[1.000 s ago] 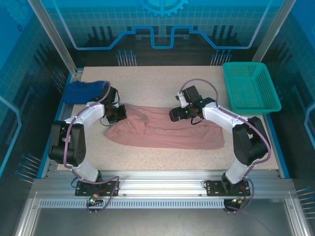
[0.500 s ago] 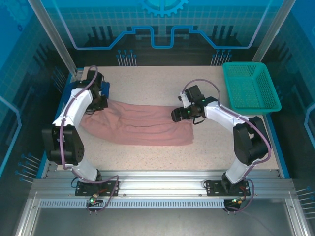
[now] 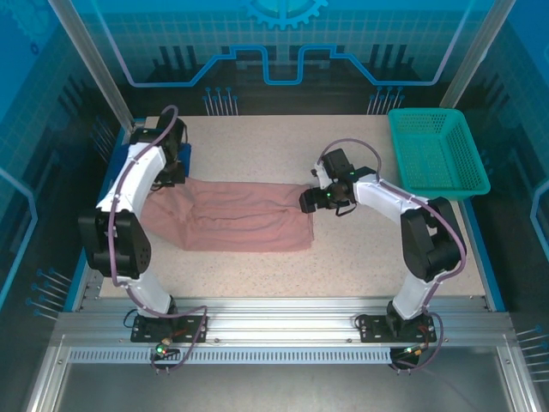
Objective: Fold the inside-out t-shirt
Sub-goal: Fold the T-shirt at the center of the table, then adjust the T-shirt at the center of the table.
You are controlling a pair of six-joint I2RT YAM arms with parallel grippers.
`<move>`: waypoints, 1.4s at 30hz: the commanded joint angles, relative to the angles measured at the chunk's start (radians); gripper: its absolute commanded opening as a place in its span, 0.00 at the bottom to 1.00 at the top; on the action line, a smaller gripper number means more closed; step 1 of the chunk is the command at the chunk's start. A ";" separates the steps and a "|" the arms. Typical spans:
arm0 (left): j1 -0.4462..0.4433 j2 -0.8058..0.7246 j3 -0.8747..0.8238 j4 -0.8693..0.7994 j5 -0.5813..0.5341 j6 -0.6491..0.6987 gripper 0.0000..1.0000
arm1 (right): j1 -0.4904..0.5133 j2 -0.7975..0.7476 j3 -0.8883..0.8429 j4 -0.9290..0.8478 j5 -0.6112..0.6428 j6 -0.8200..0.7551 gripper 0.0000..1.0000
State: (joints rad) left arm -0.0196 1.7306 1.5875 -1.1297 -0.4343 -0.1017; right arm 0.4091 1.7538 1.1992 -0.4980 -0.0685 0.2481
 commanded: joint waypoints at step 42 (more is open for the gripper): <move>-0.347 0.105 0.152 -0.162 0.125 -0.197 0.00 | 0.037 0.188 0.098 -0.016 -0.029 0.077 0.52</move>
State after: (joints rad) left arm -0.3599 1.8263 1.7142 -1.2854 -0.3325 -0.2855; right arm 0.4313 1.9148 1.2678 -0.4877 -0.1249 0.3218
